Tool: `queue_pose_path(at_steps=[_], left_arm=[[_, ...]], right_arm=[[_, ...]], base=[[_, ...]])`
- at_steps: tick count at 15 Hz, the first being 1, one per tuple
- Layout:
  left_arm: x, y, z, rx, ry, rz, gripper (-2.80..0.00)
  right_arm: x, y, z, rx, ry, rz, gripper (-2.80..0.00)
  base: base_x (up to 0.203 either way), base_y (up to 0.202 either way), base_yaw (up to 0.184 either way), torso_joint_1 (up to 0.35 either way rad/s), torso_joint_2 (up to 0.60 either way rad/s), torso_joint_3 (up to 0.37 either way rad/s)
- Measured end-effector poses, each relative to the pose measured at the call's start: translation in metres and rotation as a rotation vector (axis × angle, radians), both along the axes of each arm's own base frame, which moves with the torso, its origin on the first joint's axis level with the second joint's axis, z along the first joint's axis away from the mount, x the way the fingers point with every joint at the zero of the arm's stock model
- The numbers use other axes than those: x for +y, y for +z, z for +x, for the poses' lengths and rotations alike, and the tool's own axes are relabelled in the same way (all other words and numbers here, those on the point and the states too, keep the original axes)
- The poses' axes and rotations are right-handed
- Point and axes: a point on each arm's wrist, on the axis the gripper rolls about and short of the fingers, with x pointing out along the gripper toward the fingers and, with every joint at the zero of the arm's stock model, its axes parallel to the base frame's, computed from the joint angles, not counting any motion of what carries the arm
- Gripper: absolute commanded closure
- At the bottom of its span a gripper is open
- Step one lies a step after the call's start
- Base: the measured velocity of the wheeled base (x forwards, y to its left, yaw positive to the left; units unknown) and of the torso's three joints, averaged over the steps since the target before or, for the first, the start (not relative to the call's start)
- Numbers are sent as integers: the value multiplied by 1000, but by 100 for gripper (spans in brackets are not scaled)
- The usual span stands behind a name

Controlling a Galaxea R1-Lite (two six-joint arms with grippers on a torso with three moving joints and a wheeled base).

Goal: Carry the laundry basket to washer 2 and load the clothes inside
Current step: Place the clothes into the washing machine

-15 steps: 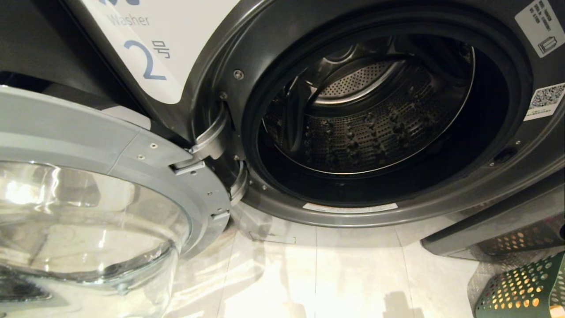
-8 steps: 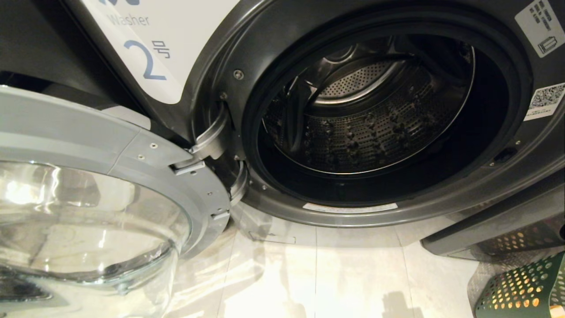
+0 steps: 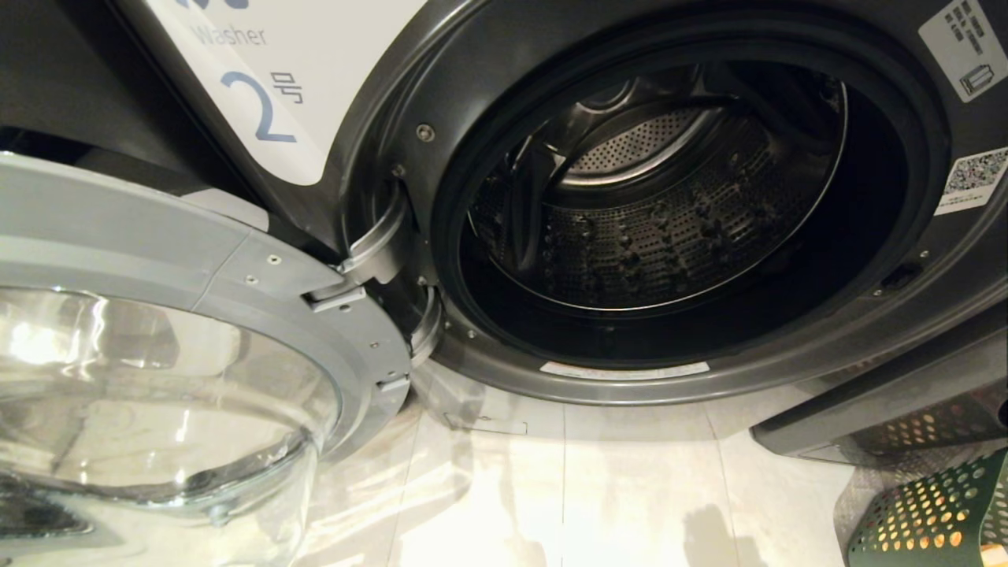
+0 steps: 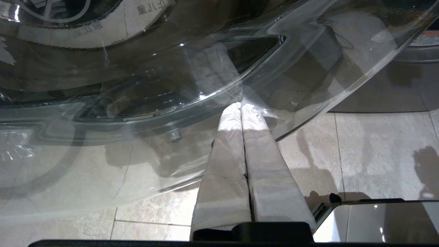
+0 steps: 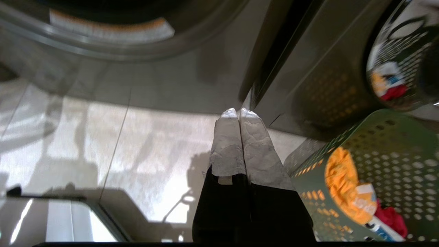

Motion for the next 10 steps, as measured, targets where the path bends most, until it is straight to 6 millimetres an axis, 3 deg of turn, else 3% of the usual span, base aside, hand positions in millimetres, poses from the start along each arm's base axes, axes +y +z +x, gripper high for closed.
queue_pose_path(at_steps=[3,5,6,8,10], left_arm=[[0,0,0,0,0,0,0],[0,0,0,0,0,0,0],[0,0,0,0,0,0,0],[0,0,0,0,0,0,0],[0,0,0,1,0,0,0]], right_arm=[[-1,74,13,7,-24,79,0],[-1,124,47,56,-56,157,0],[-2,140,76,116,-87,199,0],[-4,138,128,273,-161,246,0],[-9,99,169,503,-289,252,0]], base=[[0,0,0,0,0,0],[0,0,0,0,0,0],[0,0,0,0,0,0],[0,0,0,0,0,0],[0,0,0,0,0,0]])
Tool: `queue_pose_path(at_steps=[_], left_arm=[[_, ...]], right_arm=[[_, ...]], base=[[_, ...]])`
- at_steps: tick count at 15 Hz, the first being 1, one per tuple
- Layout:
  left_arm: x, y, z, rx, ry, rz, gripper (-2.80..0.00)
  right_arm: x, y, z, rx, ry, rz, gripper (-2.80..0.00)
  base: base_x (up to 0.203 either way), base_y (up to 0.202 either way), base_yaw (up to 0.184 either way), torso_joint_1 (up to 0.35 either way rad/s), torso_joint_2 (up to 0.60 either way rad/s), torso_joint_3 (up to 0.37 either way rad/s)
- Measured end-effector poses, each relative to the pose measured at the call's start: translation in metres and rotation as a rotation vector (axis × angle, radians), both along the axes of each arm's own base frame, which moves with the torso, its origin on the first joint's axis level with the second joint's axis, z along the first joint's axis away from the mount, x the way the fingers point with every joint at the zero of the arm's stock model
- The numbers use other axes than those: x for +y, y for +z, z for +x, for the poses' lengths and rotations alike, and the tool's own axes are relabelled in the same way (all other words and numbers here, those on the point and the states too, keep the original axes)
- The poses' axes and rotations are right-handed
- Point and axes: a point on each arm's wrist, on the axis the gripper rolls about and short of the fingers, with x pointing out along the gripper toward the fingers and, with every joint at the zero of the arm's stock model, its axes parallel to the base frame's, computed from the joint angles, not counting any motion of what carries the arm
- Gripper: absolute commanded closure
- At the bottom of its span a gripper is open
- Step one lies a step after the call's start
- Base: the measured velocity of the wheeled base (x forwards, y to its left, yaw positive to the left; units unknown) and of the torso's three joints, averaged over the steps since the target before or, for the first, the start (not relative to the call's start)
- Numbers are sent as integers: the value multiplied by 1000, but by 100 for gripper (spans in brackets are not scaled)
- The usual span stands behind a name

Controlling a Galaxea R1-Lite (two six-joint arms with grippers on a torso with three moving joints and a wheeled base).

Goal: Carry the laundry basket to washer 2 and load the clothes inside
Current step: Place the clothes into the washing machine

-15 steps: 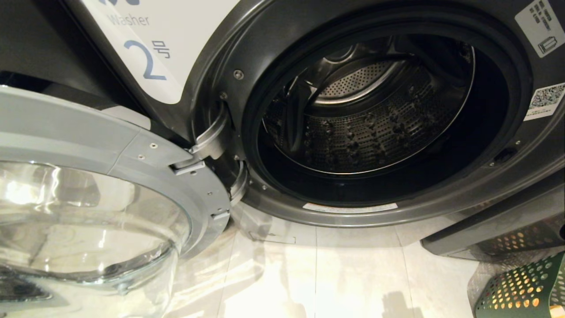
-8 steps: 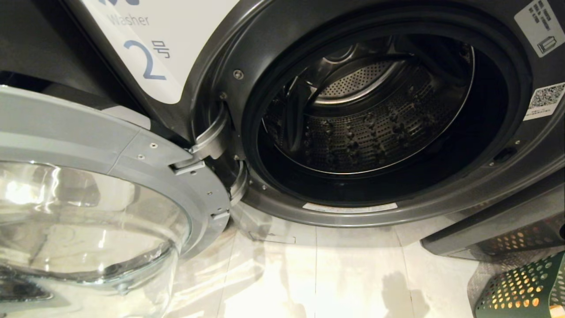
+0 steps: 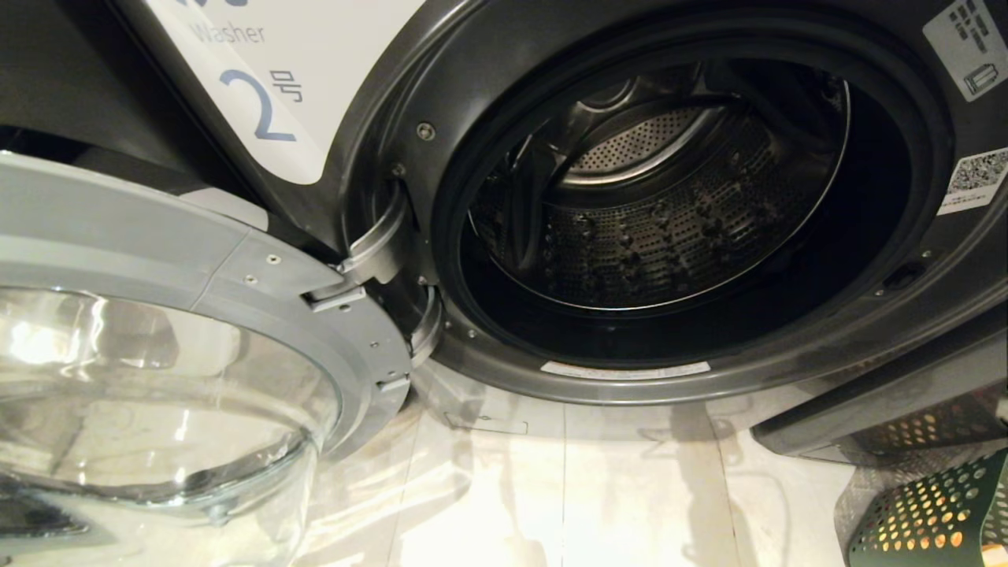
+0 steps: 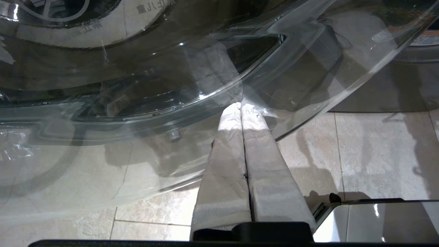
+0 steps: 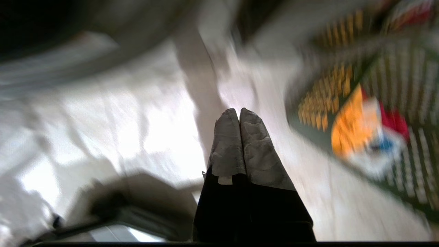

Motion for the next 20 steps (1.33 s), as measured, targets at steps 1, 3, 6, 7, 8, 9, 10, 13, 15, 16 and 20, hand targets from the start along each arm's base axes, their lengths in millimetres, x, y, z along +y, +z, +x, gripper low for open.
queue_pose_path(at_steps=[1,3,6,7,8,9,10,13,15,16,20], left_arm=[[0,0,0,0,0,0,0],[0,0,0,0,0,0,0],[0,0,0,0,0,0,0],[0,0,0,0,0,0,0],[0,0,0,0,0,0,0],[0,0,0,0,0,0,0],[0,0,0,0,0,0,0],[0,0,0,0,0,0,0],[0,0,0,0,0,0,0],[0,0,0,0,0,0,0],[0,0,0,0,0,0,0]], right_arm=[[-4,-23,11,117,-53,-6,0],[-13,-58,25,293,-157,2,0],[-31,-89,44,446,-289,59,0],[-42,-98,50,482,-344,79,0],[-54,-105,55,500,-396,96,0],[-68,-110,60,513,-447,109,0],[-82,-115,63,527,-486,115,-280],[-117,-116,71,539,-524,124,-280],[-133,-113,72,530,-456,141,-280],[-138,-113,71,523,-416,162,-280],[-148,-118,61,493,-370,279,-280]], base=[[0,0,0,0,0,0],[0,0,0,0,0,0],[0,0,0,0,0,0],[0,0,0,0,0,0],[0,0,0,0,0,0],[0,0,0,0,0,0],[0,0,0,0,0,0],[0,0,0,0,0,0],[0,0,0,0,0,0],[0,0,0,0,0,0],[0,0,0,0,0,0]])
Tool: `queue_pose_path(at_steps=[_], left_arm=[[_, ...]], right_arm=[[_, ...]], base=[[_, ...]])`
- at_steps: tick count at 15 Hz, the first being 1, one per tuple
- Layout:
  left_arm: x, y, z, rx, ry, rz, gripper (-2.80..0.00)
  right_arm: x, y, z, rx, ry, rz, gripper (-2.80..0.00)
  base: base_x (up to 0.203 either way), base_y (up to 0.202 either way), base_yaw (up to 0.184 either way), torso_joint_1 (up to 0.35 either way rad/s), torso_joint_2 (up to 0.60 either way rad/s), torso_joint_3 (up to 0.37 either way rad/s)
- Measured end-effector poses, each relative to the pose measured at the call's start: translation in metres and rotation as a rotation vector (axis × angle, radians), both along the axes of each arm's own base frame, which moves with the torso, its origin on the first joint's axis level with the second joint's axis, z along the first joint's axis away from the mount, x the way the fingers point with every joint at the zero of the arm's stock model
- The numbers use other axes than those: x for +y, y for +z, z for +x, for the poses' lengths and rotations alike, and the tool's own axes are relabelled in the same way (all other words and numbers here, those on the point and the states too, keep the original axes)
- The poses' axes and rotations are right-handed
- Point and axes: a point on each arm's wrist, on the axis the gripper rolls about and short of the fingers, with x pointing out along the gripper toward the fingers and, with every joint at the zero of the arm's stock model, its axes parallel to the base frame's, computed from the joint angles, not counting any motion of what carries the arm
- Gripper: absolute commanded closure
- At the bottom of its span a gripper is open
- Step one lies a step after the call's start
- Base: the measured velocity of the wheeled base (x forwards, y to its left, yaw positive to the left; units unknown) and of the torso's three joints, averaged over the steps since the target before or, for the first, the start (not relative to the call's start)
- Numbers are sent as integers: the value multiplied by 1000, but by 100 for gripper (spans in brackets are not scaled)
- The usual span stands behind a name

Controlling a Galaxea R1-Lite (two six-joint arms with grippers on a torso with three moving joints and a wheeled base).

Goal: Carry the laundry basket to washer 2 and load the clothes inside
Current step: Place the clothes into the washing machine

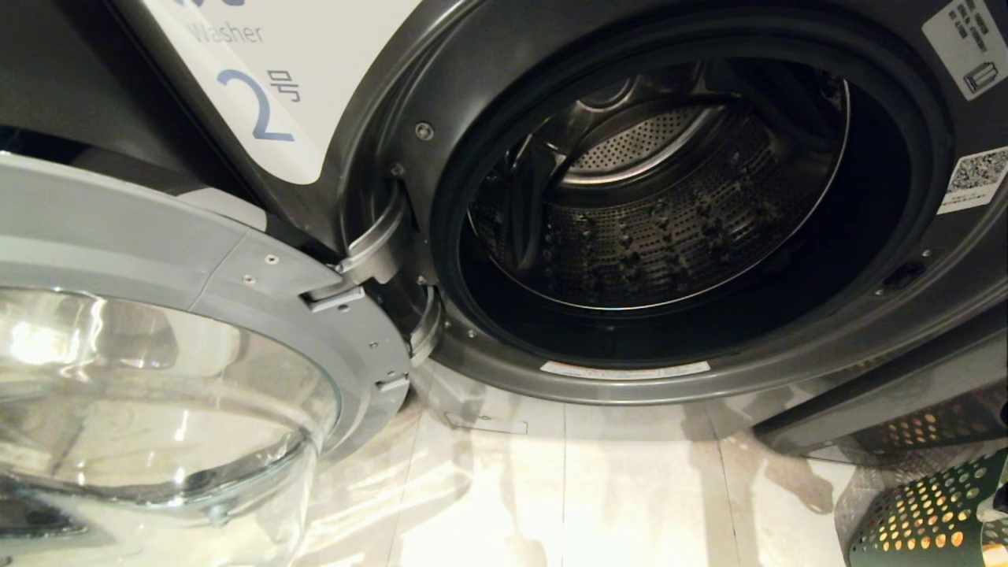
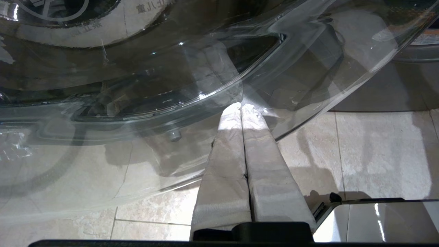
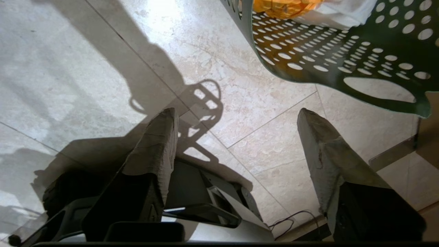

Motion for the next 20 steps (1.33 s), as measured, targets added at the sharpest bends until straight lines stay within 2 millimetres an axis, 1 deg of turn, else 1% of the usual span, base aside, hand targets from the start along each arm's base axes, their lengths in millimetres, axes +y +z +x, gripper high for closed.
queue_pose_path(at_steps=[10,14,20], left_arm=[[0,0,0,0,0,0,0],[0,0,0,-1,0,0,0],[0,0,0,-1,0,0,0]], right_arm=[[-6,-12,-11,32,-51,41,-280],[-14,-16,-8,14,-67,23,-280],[-16,-19,-10,22,-74,27,-280]], base=[[0,0,0,0,0,0],[0,0,0,0,0,0],[0,0,0,0,0,0]])
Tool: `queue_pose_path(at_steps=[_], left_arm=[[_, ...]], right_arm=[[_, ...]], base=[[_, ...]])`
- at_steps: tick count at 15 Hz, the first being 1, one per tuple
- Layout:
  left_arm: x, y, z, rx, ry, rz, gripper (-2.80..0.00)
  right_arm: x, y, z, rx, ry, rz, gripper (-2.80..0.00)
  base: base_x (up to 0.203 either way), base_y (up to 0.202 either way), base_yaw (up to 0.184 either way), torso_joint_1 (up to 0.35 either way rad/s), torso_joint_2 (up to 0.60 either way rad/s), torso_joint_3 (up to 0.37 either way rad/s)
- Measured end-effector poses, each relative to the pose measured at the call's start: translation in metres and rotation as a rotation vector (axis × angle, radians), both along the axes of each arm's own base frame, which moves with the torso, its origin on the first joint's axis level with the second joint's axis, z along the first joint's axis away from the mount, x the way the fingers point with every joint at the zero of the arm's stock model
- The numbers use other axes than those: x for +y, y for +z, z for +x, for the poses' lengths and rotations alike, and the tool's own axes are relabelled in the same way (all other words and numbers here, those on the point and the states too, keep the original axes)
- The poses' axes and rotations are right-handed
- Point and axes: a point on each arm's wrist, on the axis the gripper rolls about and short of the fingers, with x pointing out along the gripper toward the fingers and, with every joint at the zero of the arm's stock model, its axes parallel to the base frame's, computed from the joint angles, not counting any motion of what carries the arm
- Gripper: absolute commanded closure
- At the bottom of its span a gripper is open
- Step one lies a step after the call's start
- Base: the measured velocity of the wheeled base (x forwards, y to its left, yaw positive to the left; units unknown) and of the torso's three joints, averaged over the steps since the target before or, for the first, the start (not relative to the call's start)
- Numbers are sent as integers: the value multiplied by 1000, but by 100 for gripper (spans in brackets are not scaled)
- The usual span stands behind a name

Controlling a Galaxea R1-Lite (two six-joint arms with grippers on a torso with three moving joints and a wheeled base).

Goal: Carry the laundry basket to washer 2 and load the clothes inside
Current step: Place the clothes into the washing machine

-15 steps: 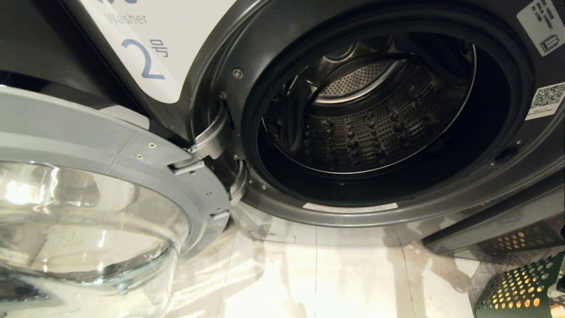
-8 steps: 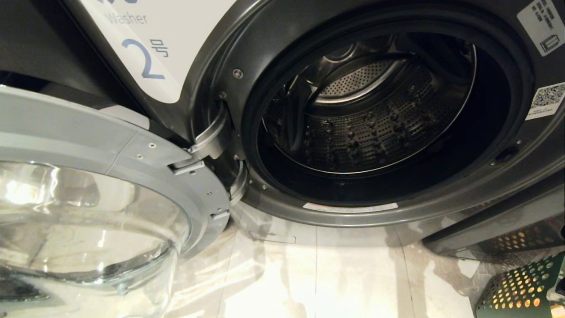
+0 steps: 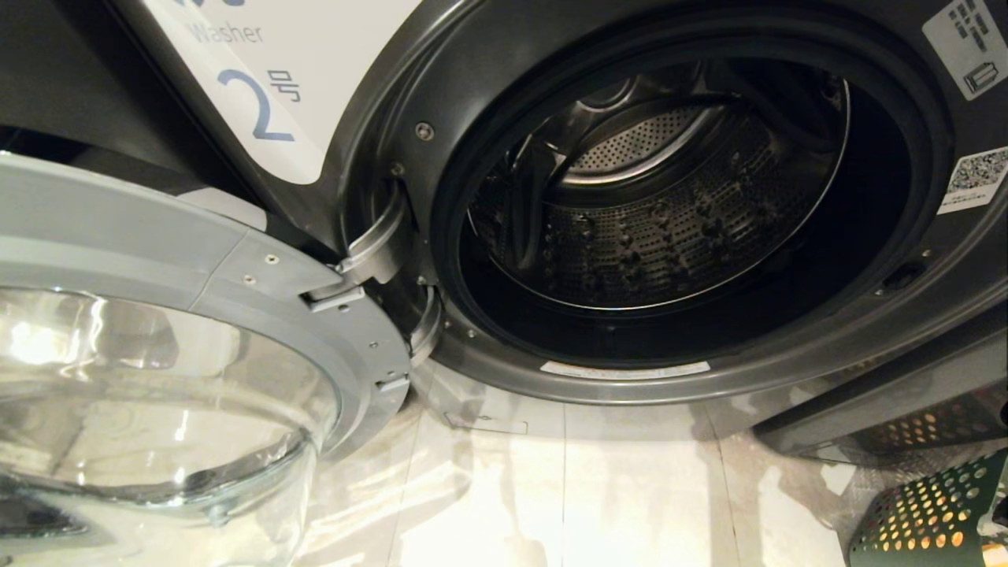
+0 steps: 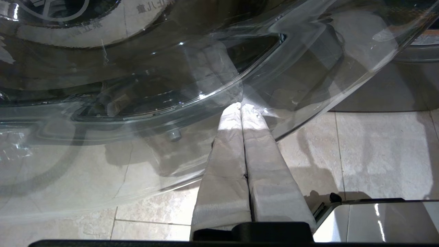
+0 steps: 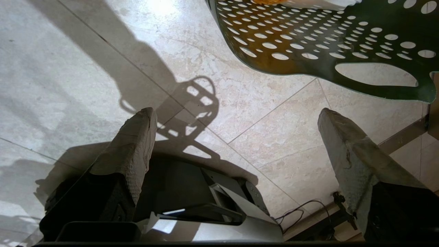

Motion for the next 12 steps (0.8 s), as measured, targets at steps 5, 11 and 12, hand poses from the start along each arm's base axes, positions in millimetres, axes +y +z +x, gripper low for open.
queue_pose_path(at_steps=[5,11,12], left_arm=[[0,0,0,0,0,0,0],[0,0,0,0,0,0,0],[0,0,0,0,0,0,0]], right_arm=[[1,0,-1,1,1,0,-280],[1,2,-1,-3,3,-5,-280],[2,1,-2,-2,3,-4,-280]], base=[[0,0,0,0,0,0],[0,0,0,0,0,0],[0,0,0,0,0,0]])
